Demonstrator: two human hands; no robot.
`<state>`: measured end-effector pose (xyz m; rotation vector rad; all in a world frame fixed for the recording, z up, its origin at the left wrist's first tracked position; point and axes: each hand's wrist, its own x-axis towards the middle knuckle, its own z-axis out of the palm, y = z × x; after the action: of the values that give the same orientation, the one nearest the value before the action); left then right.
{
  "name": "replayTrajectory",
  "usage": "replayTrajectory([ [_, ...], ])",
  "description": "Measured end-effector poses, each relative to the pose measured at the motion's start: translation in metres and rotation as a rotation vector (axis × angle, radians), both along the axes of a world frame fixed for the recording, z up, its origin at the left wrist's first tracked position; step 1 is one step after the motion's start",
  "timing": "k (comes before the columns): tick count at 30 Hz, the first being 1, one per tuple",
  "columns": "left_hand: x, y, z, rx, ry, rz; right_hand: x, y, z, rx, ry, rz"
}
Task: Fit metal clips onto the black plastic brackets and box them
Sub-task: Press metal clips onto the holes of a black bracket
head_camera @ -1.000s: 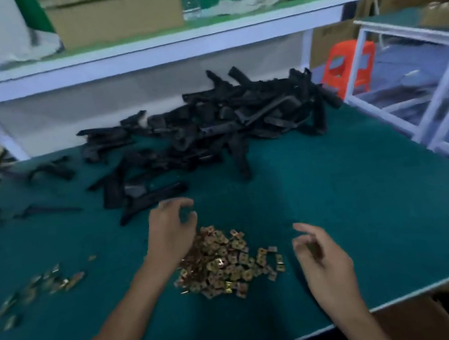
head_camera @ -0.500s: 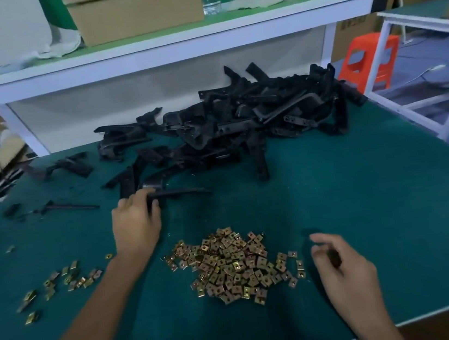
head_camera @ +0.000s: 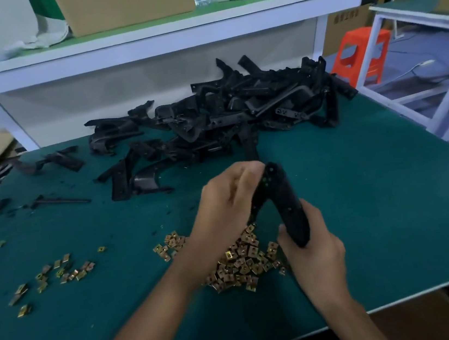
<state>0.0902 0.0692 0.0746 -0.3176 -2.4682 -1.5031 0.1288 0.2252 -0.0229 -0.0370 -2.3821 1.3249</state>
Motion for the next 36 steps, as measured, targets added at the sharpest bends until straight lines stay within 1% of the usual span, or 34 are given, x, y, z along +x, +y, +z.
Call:
replayTrajectory([
  [1,-0.007,-0.005,-0.008,-0.059,-0.029,-0.002,-0.002,0.004,-0.003,-0.069,-0.036,-0.015],
  [2,-0.015,-0.011,-0.019,-0.209,-0.055,0.007,-0.003,0.008,-0.007,-0.135,-0.073,-0.028],
  [4,-0.025,-0.022,-0.042,-0.646,-0.099,0.015,-0.005,0.012,-0.011,-0.217,-0.111,-0.057],
  [5,-0.026,-0.025,-0.054,-0.793,-0.131,0.006,-0.007,0.013,-0.013,-0.237,-0.117,-0.063],
  [6,-0.025,-0.027,-0.065,-0.864,-0.173,-0.001,-0.008,0.013,-0.013,-0.250,-0.122,-0.066],
  [7,-0.023,-0.027,-0.073,-0.867,-0.219,0.005,-0.008,0.012,-0.013,-0.255,-0.126,-0.064],
  [10,-0.026,-0.026,-0.085,-0.767,-0.244,0.062,-0.008,0.010,-0.012,-0.222,-0.136,-0.036],
  [12,-0.034,-0.025,-0.080,-0.743,-0.267,0.031,-0.008,0.011,-0.012,-0.201,-0.147,-0.013],
  [16,-0.042,-0.024,-0.069,-0.597,-0.394,-0.013,-0.007,0.011,-0.013,-0.192,-0.154,-0.003],
  [18,-0.040,-0.026,-0.067,-0.525,-0.387,0.003,-0.007,0.011,-0.012,-0.191,-0.157,-0.004],
  [20,-0.035,-0.029,-0.063,-0.389,-0.348,0.038,-0.006,0.011,-0.011,-0.179,-0.148,0.007],
  [23,-0.024,-0.034,-0.047,-0.068,-0.320,0.055,-0.006,0.009,-0.011,-0.168,-0.145,0.025],
  [27,-0.007,-0.033,-0.029,0.159,-0.277,0.008,-0.006,0.008,-0.012,-0.126,-0.125,0.033],
  [30,0.002,-0.031,-0.022,0.278,-0.281,-0.005,-0.005,0.008,-0.014,-0.109,-0.101,0.042],
  [34,0.005,-0.031,-0.021,0.335,-0.320,0.008,-0.005,0.008,-0.016,-0.092,-0.094,0.041],
  [36,0.005,-0.030,-0.022,0.399,-0.361,0.019,-0.005,0.008,-0.016,-0.082,-0.094,0.055],
])
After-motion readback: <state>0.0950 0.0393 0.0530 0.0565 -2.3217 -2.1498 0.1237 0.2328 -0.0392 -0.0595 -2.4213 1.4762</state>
